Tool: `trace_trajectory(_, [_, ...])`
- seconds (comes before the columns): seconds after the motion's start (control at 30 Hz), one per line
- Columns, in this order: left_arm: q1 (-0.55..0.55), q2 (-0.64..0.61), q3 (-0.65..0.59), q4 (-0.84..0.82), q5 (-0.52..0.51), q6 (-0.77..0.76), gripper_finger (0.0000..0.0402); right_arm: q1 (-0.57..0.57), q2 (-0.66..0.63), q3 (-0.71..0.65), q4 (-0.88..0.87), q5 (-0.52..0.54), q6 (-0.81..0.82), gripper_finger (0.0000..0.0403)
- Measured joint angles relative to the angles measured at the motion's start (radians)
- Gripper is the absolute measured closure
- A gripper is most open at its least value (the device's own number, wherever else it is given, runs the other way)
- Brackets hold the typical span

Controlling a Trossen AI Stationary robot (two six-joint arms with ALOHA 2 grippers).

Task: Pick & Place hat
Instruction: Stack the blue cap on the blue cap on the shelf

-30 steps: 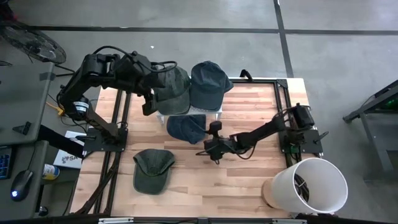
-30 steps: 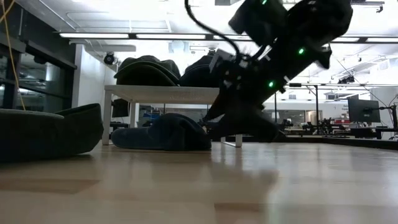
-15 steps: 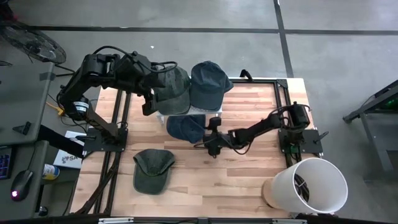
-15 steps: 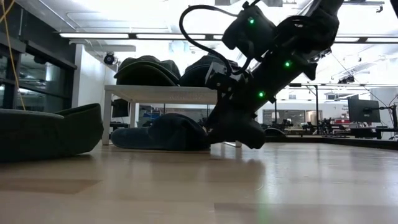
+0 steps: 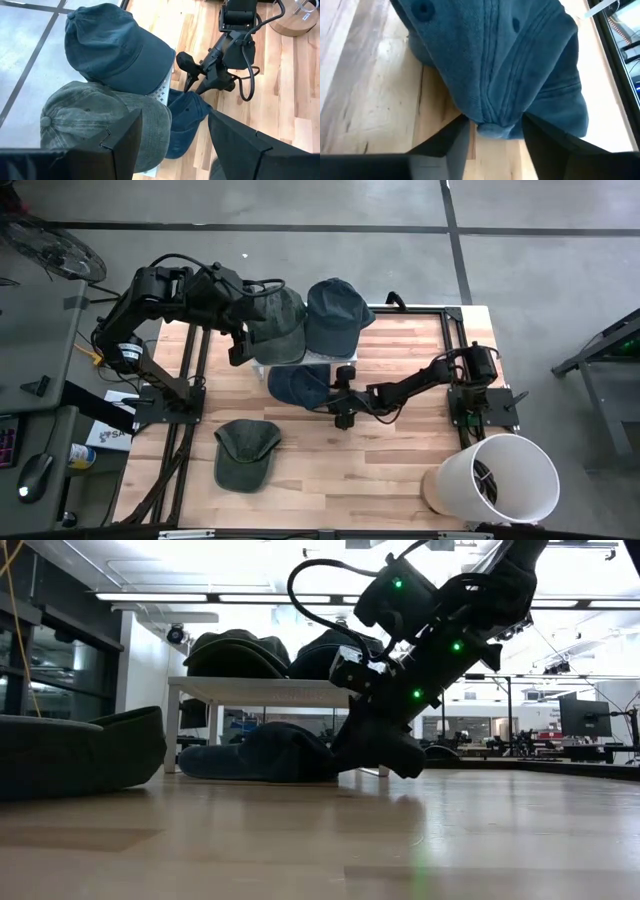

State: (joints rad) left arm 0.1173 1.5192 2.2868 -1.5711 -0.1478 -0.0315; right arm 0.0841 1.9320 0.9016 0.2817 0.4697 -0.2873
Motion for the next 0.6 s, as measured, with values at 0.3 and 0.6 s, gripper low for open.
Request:
trace_trajectory(0.3, [0.000, 0.000, 0.000, 0.000, 0.001, 0.000, 0.0179, 0.008, -0.003, 0.000, -0.007, -0.001, 0.134, 0.0352])
trace_trajectory(0.6, [0.000, 0.000, 0.000, 0.000, 0.001, 0.000, 0.0179, 0.098, -0.070, 0.001, -0.079, 0.013, 0.310, 0.0357])
